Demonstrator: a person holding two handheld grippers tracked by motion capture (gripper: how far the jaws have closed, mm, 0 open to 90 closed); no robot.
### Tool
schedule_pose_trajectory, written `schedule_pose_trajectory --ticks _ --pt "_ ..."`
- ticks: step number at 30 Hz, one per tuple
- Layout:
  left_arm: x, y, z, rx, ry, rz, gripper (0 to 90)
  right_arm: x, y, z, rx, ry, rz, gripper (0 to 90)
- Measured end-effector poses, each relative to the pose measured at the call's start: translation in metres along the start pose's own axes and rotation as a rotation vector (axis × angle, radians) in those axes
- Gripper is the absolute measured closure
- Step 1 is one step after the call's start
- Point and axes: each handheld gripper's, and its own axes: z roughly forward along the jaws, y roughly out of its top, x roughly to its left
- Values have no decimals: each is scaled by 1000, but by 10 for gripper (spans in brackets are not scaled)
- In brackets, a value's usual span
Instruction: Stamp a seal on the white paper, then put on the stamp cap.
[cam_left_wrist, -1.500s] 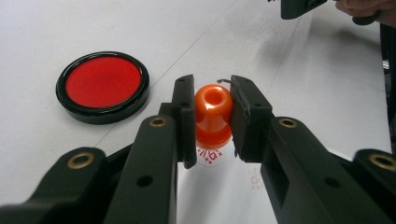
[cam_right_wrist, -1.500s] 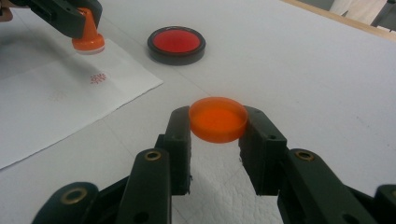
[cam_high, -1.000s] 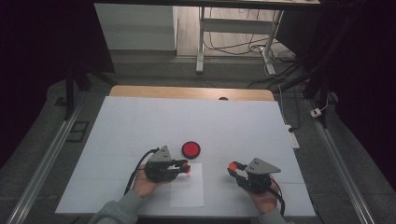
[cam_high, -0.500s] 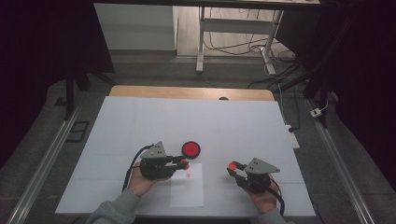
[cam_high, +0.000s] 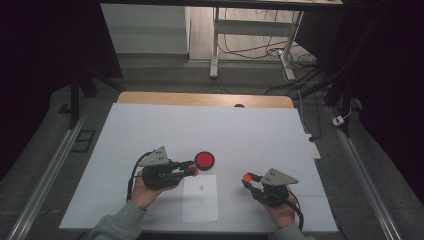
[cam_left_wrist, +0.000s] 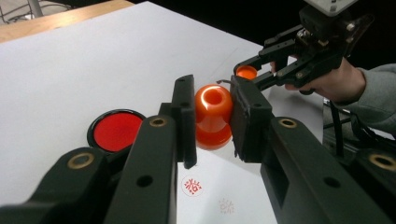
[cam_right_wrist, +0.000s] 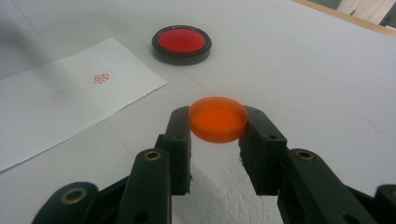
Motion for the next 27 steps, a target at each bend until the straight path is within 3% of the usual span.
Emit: schedule_pose_trajectory --ticks 11,27 --pt "-4 1 2 9 1 1 722 4 2 0 0 -2 -18 645" --pt "-6 1 2 11 -3 -4 722 13 8 6 -12 36 -35 645"
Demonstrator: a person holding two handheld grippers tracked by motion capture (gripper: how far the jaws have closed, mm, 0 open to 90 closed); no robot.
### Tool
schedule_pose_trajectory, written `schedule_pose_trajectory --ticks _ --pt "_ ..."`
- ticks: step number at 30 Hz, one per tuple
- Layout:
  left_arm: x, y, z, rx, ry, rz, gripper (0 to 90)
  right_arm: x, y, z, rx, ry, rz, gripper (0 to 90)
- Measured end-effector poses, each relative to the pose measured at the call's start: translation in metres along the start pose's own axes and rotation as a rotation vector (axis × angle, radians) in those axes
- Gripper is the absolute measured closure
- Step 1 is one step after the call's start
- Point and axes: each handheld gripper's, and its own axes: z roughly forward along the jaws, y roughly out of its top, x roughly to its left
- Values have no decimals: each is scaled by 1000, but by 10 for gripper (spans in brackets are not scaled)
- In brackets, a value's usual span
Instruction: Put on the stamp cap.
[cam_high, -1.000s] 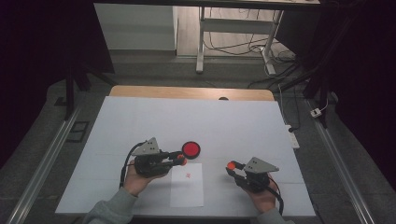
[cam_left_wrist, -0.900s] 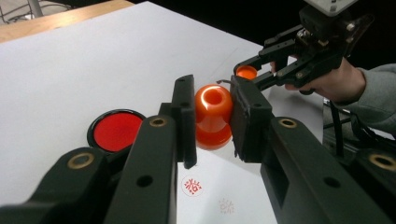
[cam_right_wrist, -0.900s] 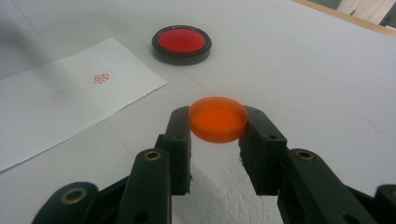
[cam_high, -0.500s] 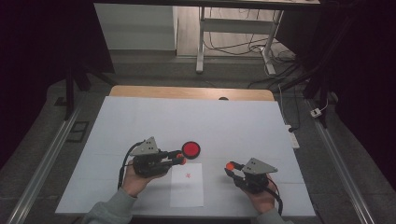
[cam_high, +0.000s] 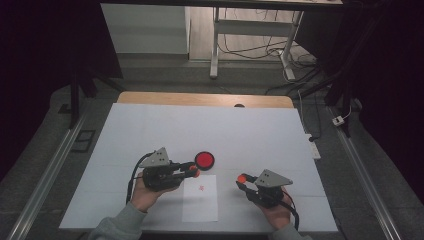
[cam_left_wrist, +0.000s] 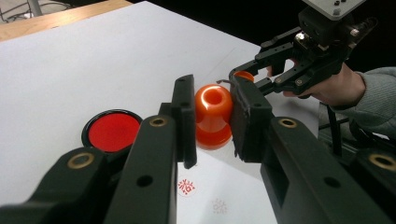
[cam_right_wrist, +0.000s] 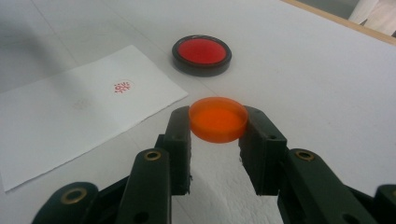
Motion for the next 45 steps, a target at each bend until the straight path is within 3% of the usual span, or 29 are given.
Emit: schedule_pose_trajectory --ticks 23,45 --pt "5 -4 5 14 -21 -16 722 16 7 16 -12 76 18 645" --pt "3 -7 11 30 -17 -17 722 33 16 29 -5 123 -31 645"
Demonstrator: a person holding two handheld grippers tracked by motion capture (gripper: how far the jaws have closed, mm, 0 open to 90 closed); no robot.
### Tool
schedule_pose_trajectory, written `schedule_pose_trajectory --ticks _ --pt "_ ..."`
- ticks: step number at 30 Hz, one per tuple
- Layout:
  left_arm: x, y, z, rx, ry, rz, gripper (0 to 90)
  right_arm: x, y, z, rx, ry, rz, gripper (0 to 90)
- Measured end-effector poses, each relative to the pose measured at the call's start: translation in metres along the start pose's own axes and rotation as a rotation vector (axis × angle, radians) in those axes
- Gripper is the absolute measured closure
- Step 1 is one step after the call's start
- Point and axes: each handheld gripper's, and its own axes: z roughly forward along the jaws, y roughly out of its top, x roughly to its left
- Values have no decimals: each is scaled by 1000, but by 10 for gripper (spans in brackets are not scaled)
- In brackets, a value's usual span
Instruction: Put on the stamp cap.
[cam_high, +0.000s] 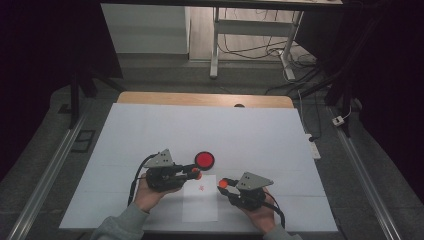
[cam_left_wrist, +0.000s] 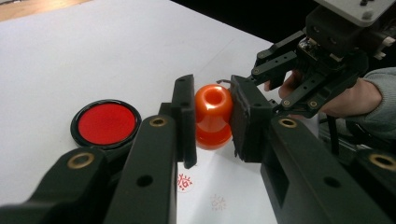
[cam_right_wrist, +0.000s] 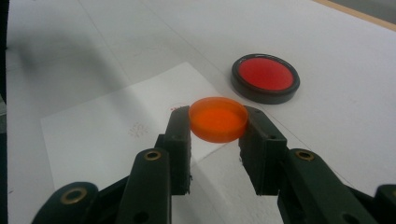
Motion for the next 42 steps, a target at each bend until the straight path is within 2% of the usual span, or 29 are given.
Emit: schedule_pose_trajectory --ticks 11,21,27,42 --pt "1 -1 0 2 13 1 722 7 4 11 3 31 -13 645" --pt "1 0 1 7 12 2 722 15 8 22 7 35 -24 645" --pt "0 0 1 7 12 3 722 20 10 26 -2 64 -15 645" --pt "-2 0 4 15 4 8 722 22 15 34 -8 65 -19 645"
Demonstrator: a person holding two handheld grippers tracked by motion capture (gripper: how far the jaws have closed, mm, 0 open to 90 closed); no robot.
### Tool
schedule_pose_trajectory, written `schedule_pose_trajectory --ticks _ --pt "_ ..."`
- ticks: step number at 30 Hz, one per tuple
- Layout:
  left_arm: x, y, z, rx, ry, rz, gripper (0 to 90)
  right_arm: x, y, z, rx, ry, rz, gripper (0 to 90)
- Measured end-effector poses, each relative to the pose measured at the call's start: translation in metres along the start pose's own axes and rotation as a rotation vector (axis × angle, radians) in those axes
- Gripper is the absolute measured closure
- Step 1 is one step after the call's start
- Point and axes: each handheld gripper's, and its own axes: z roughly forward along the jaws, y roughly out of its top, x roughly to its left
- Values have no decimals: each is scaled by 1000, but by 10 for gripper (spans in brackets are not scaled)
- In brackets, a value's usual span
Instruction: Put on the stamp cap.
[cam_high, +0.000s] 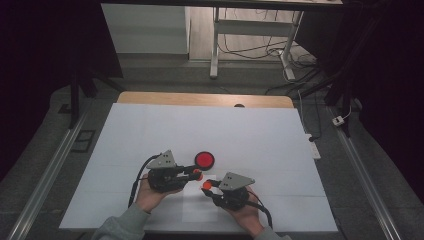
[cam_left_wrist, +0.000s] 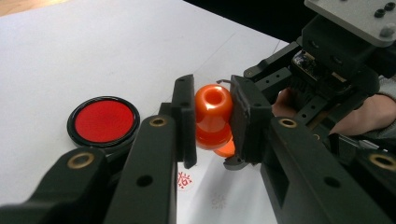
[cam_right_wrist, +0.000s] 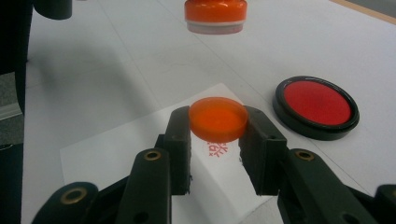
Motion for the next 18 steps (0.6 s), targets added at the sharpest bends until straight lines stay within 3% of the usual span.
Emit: schedule_pose_trajectory --ticks 18 --pt "-1 0 0 -1 -2 2 722 -1 3 4 -8 -7 6 645"
